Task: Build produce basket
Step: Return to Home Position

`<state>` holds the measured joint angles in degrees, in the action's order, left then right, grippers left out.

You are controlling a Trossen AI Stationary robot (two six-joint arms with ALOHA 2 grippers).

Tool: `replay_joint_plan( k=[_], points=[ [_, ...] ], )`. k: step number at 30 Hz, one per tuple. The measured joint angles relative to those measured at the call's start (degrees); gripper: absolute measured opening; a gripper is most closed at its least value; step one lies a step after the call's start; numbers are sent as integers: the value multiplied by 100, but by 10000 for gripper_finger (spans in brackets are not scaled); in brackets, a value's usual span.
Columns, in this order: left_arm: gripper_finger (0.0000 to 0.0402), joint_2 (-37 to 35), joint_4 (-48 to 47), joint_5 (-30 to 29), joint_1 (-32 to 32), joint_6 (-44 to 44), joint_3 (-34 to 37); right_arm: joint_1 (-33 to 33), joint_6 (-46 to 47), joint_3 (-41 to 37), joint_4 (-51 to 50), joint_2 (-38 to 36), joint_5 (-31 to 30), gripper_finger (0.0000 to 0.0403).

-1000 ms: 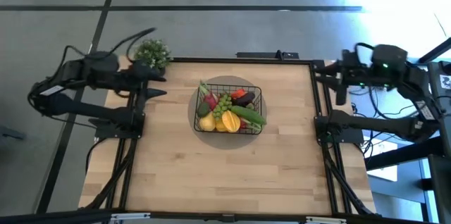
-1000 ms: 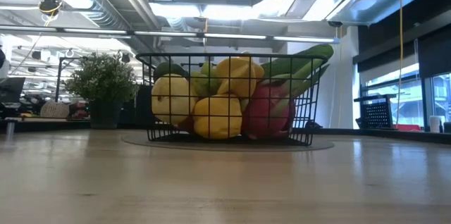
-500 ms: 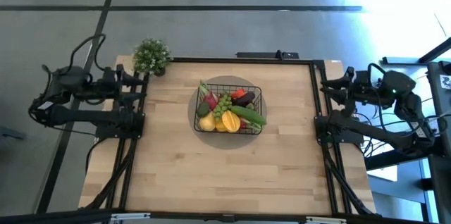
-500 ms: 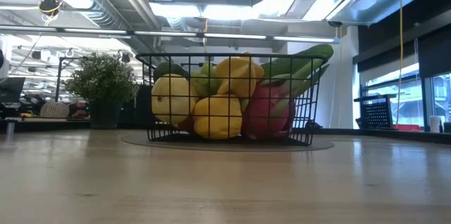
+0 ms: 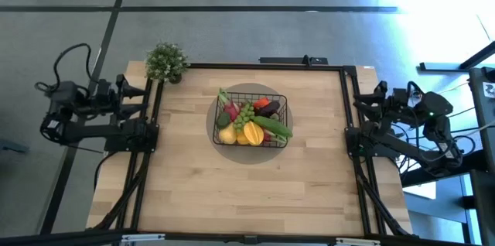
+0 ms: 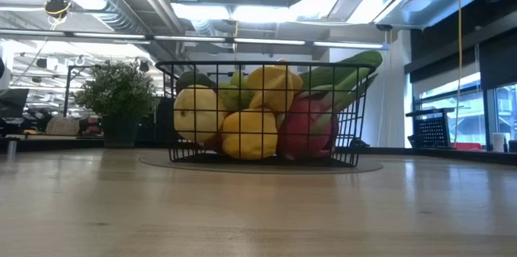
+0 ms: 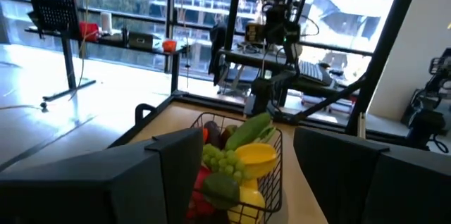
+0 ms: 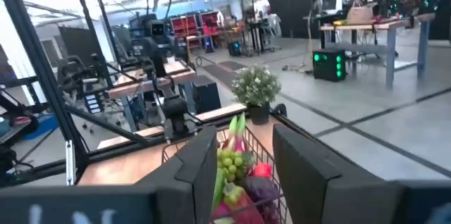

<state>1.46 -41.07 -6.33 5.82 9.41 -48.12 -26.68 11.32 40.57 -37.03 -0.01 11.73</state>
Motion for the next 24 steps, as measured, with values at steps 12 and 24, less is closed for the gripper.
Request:
replay_joint_plan(
  k=[12,24],
  points=[
    [213,-125,173,2,2,-336,172,2,-112,-481,610,19,-155,131],
    [213,-125,1758,0,0,-704,1793,2,21,-2377,2543,22,42,131]
  ],
)
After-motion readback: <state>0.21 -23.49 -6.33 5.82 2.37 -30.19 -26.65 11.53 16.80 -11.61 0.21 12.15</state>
